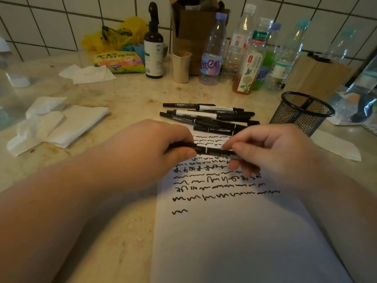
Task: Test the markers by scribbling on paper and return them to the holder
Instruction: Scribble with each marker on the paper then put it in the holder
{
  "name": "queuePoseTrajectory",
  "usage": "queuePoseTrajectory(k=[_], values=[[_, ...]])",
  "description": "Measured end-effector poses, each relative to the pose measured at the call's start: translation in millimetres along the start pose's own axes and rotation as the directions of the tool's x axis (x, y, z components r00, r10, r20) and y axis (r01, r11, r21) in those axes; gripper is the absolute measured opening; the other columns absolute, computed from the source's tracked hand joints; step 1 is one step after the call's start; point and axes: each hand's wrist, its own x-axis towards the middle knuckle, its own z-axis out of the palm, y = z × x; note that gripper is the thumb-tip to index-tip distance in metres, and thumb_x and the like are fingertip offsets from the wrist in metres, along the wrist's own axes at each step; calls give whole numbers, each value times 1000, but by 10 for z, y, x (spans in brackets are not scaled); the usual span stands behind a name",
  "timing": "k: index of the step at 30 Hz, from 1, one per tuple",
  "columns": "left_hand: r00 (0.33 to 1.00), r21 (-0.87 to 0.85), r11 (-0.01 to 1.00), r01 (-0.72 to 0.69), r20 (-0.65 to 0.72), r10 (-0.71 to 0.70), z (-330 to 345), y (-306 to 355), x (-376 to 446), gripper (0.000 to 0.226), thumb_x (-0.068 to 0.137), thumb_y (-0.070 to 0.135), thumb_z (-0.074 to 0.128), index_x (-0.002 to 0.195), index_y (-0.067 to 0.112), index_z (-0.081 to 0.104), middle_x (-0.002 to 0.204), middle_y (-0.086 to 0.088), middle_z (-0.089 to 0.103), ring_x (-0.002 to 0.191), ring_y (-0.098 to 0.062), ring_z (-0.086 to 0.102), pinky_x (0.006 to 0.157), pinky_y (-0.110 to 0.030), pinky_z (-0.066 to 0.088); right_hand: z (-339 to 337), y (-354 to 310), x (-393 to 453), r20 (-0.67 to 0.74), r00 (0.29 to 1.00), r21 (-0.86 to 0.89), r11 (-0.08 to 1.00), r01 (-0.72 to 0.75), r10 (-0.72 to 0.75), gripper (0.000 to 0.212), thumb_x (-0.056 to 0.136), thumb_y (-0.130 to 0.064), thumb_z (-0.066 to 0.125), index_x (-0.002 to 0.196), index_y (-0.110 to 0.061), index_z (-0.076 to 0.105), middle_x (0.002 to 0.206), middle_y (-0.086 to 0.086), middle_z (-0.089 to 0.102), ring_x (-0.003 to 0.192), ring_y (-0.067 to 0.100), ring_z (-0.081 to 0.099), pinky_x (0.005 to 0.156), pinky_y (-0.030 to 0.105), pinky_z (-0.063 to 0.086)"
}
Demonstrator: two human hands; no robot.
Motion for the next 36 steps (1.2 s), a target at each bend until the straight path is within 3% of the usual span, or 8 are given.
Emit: queuePoseTrajectory(k=[4, 8, 15, 20, 26, 29, 32, 36], values=[[996, 90, 994, -58, 71, 51, 99, 25, 3, 19, 88, 52, 46, 101, 42, 57, 81, 17, 59, 75, 1, 52, 63, -20, 41, 114, -47, -30, 209, 978, -365, 926, 91, -14, 20, 92, -40, 54, 106, -44, 67, 86, -20, 70, 81, 3, 65, 67, 28, 55], [992, 120, 988, -97, 94, 86, 143, 26, 17, 21, 87, 53, 44, 101, 42, 55, 79, 18, 56, 74, 2, 50, 61, -18, 37, 128, -29, -14, 251, 968, -414, 903, 115, -8, 21, 96, -40, 51, 112, -46, 64, 89, -19, 68, 88, 1, 61, 72, 30, 52], [973, -23, 998, -59, 223, 63, 18, -7, -7, 22, 79, 59, 40, 83, 46, 57, 83, 20, 58, 74, -1, 52, 61, -24, 37, 104, -46, -35, 379, 925, -214, 971, 107, -18, 28, 94, -48, 49, 110, -68, 57, 111, -25, 70, 103, -4, 62, 87, 16, 48], [977, 19, 990, -140, 166, 135, -22, 49, -37, 42, 71, 68, 34, 98, 48, 58, 78, 15, 62, 73, -1, 54, 68, -29, 47, 51, -63, -26, 383, 924, -44, 999, 30, -11, 25, 86, -44, 52, 103, -55, 67, 59, -6, 60, 52, 4, 52, 50, 15, 42], [998, 122, 991, -61, 7, 61, -126, -42, -48, 26, 82, 50, 41, 98, 45, 61, 89, 22, 63, 84, -3, 56, 73, -27, 44, -64, 34, 13, 358, 928, 8, 993, -118, 107, 26, 94, -23, 58, 109, -40, 72, 51, -3, 46, 46, 8, 39, 43, 16, 36], [994, -38, 995, 92, -54, -94, -141, -100, -28, 21, 86, 51, 41, 79, 41, 59, 77, 19, 59, 75, 0, 52, 61, -23, 38, -76, 89, 47, 355, 922, 87, 977, -196, 153, 33, 100, -17, 53, 124, -34, 67, 50, -2, 46, 45, 12, 37, 45, 22, 39], [983, -92, 984, 154, -84, -162, -61, -59, 2, 23, 92, 48, 41, 83, 37, 60, 71, 10, 57, 65, -7, 51, 55, -27, 35, -38, 60, 39, 342, 937, 199, 970, -141, 66, 46, 103, -11, 44, 128, -46, 62, 64, 11, 67, 44, 20, 40, 51, 35, 46], [957, -124, 966, 227, -156, -245, -10, -36, 42, 24, 94, 46, 41, 89, 34, 61, 69, 7, 58, 58, -10, 50, 50, -26, 32, -42, 27, 17, 281, 958, 353, 935, -46, -60, 34, 94, -9, 52, 111, -25, 77, 86, 19, 74, 59, 24, 61, 61, 37, 56]])
